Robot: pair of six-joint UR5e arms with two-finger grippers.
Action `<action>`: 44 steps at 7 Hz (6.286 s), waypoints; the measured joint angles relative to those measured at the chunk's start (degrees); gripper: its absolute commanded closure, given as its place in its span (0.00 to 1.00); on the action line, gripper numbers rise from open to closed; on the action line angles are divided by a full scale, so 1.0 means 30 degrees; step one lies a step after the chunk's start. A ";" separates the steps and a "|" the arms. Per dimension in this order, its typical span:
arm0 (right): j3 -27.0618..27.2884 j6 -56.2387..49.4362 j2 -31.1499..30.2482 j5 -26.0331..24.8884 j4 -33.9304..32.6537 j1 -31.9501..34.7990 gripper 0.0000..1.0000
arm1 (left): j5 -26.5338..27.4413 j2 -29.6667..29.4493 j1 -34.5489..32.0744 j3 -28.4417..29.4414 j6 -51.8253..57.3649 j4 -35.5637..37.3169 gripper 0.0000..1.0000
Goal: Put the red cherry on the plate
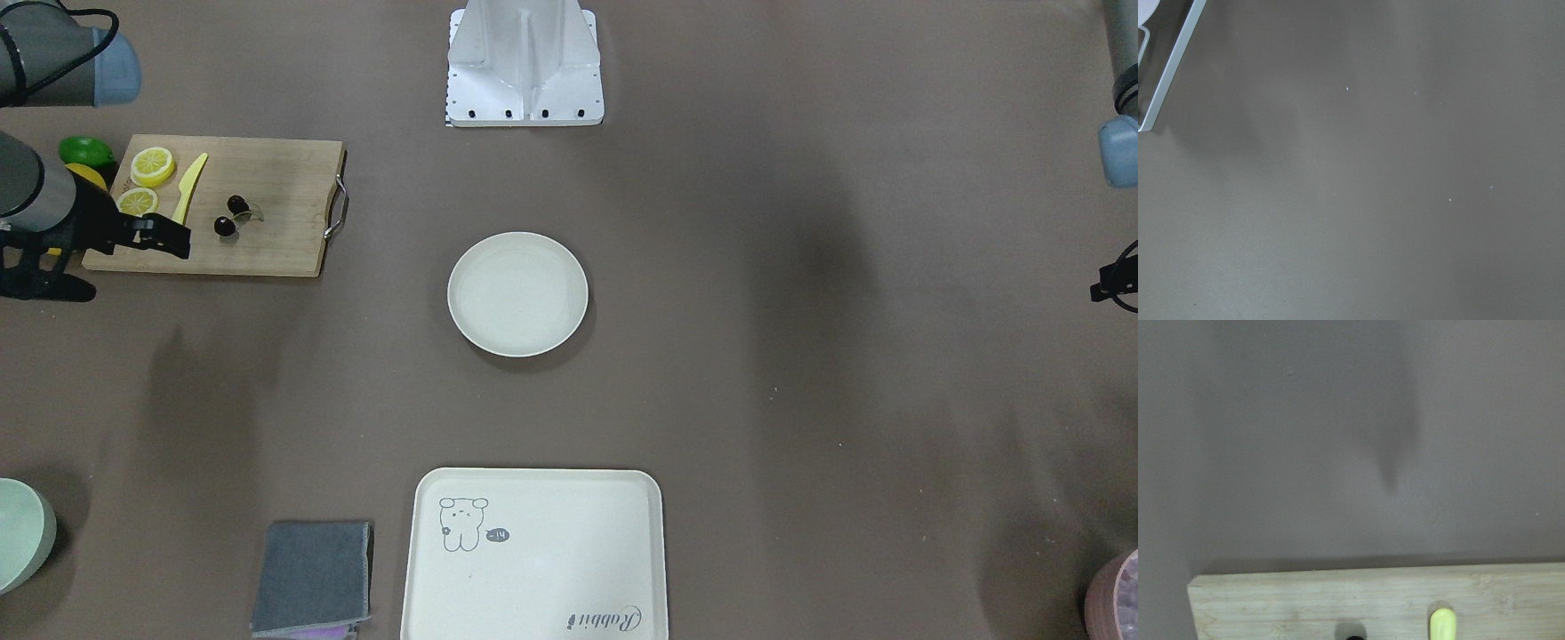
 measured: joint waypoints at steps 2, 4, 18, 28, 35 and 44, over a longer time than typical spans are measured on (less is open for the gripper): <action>0.1043 0.2561 -0.1285 -0.0299 0.2305 -0.1034 0.00 | -0.0035 -0.0053 0.0035 -0.0077 -0.0402 -0.0008 0.02; 0.1849 0.4711 -0.3658 -0.0734 0.6152 -0.1849 0.00 | -0.0040 -0.0052 0.0090 -0.0194 -0.0618 -0.0009 0.02; 0.0364 1.0231 -0.5046 -0.5242 1.2891 -0.6753 1.00 | -0.0062 0.0078 0.0256 -0.0068 -0.0936 -0.0096 0.02; -0.0371 1.1792 0.6682 -0.3166 0.1279 -0.4835 1.00 | -0.0069 0.0126 0.0257 0.0038 -0.0934 -0.0111 0.02; -0.7158 1.7021 1.1700 -0.6103 0.4917 -0.8113 0.00 | -0.0070 0.0168 0.0257 0.0006 -0.0926 -0.0106 0.02; -0.0962 0.2152 0.3290 -0.2353 0.0014 -0.0168 0.00 | -0.0070 0.0119 0.0256 -0.0099 -0.0970 -0.0097 0.02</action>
